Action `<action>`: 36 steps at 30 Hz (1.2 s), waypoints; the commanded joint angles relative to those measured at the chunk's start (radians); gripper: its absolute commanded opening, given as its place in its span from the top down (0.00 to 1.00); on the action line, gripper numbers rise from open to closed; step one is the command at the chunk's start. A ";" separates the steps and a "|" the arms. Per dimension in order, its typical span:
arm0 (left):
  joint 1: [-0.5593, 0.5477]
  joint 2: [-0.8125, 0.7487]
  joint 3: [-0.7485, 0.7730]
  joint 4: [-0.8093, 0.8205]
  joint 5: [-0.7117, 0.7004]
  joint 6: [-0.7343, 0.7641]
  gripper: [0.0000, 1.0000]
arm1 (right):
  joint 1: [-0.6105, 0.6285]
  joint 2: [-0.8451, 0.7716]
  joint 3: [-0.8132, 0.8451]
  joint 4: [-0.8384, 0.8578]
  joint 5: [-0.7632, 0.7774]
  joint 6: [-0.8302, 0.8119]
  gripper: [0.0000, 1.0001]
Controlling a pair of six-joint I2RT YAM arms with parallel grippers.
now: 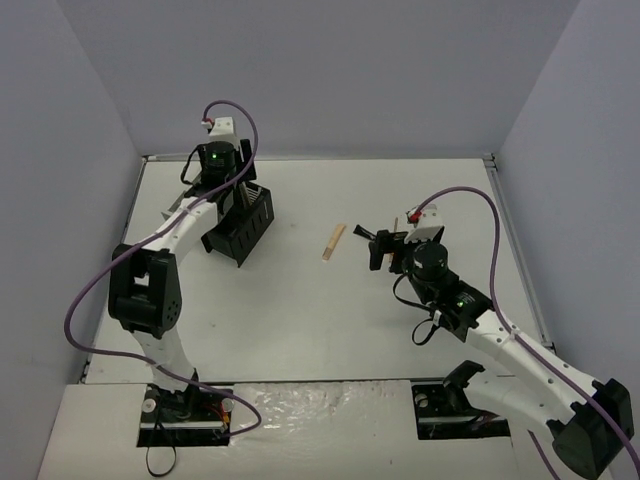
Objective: Organize the makeup
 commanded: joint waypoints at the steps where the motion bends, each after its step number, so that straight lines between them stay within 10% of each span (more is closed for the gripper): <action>1: 0.019 -0.155 0.025 0.036 -0.002 -0.008 0.21 | -0.057 0.095 0.082 -0.049 0.108 0.063 0.13; 15: 0.017 -0.510 0.102 -0.578 0.137 -0.069 0.03 | -0.322 0.581 0.325 -0.126 -0.056 0.108 0.48; 26: 0.018 -0.850 -0.295 -0.577 0.149 -0.040 0.03 | -0.363 0.851 0.494 -0.129 -0.134 0.067 0.60; 36: 0.019 -0.837 -0.327 -0.587 0.166 -0.056 0.03 | -0.362 0.970 0.528 -0.134 -0.109 0.055 0.66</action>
